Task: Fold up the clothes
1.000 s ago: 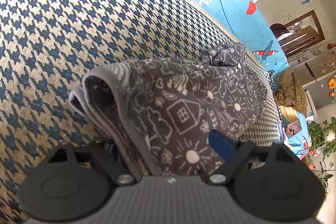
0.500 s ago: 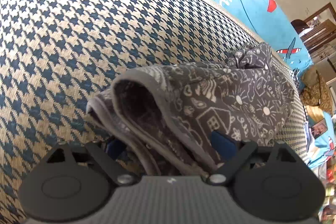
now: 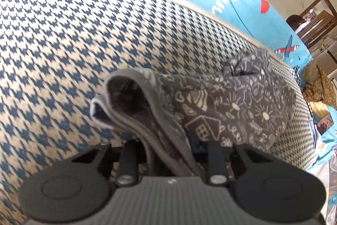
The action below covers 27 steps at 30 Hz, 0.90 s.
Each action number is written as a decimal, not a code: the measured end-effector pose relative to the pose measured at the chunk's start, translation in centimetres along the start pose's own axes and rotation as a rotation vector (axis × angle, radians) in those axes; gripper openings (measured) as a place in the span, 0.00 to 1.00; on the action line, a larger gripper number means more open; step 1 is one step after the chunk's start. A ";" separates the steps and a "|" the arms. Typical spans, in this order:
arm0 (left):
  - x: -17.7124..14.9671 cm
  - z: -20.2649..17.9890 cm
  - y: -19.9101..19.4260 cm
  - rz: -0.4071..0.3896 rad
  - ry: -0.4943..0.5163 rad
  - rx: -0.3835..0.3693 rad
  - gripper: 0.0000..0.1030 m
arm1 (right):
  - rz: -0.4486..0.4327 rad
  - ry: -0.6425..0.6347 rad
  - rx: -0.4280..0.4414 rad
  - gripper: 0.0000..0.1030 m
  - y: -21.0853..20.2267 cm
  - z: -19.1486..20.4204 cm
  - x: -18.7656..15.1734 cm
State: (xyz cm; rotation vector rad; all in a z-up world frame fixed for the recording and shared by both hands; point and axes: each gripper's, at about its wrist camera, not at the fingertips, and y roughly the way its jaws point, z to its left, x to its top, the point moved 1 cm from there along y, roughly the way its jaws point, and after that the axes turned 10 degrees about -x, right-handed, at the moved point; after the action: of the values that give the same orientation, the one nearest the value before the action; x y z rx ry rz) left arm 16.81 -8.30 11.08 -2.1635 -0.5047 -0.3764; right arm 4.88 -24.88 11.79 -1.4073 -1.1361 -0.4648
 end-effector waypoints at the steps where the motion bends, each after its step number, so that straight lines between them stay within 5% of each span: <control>1: 0.4 0.2 -0.3 -0.004 0.003 0.003 0.23 | -0.001 0.017 0.009 0.21 0.0 0.1 0.3; 11: 4.2 2.7 -3.8 -0.051 0.069 0.055 0.24 | -0.022 0.093 0.144 0.21 1.5 3.0 4.0; 21: 6.2 6.3 -4.1 -0.037 -0.016 0.163 0.31 | 0.011 0.118 0.315 0.22 4.6 4.8 6.6; 23: 6.1 6.7 -3.9 -0.042 -0.035 0.203 0.44 | 0.031 0.112 0.318 0.26 5.2 4.9 6.5; 25: 6.3 6.8 -4.4 -0.083 -0.051 0.247 0.71 | 0.057 0.125 0.330 0.28 5.7 4.4 6.4; 27: 6.4 7.2 -5.6 -0.129 -0.071 0.260 0.81 | 0.055 0.119 0.355 0.29 4.9 3.9 6.2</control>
State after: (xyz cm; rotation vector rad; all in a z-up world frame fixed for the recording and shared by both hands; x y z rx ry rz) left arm 20.30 1.96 13.48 -1.9029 -0.6966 -0.2878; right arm 10.36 -18.25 13.54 -1.0839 -1.0231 -0.2865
